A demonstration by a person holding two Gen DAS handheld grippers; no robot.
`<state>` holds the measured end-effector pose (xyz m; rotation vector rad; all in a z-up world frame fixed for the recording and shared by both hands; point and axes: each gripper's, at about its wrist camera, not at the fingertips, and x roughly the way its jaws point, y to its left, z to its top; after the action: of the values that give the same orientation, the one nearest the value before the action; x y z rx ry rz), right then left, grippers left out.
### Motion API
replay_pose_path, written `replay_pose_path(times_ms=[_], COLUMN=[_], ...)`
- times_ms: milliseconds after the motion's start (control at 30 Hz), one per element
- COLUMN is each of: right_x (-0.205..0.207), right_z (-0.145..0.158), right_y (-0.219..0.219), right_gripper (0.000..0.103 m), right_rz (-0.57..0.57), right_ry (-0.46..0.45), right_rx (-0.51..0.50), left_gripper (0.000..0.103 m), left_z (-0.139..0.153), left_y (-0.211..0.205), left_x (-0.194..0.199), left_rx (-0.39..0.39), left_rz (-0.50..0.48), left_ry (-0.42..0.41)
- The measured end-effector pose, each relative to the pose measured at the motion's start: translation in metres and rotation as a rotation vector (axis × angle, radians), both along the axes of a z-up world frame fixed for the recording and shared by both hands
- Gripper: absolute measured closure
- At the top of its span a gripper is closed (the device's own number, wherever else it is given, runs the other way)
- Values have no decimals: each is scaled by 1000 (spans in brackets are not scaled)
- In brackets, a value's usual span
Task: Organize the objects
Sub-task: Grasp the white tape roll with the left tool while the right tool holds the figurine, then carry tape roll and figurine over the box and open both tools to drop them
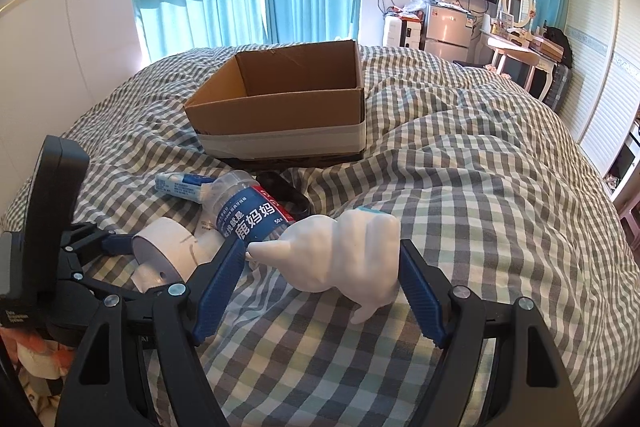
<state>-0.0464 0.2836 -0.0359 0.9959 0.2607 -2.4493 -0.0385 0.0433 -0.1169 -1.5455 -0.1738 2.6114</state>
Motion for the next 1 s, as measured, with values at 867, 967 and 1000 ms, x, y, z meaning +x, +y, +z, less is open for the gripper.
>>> replay_pose_path(times_ms=[867, 967, 1000], right_x=[-4, -6, -6], right_z=[0, 3, 6], right_y=[4, 2, 1], right_gripper=[26, 26, 26], right_rz=[-2, 1, 4], right_ry=[-2, 2, 7], right_rx=[-6, -7, -8], left_gripper=[86, 87, 87], left_z=[83, 98, 102], left_y=[-25, -30, -31], left_x=[-5, -8, -10], left_rx=[-38, -55, -61], left_rz=[18, 21, 23], left_ry=[173, 199, 206])
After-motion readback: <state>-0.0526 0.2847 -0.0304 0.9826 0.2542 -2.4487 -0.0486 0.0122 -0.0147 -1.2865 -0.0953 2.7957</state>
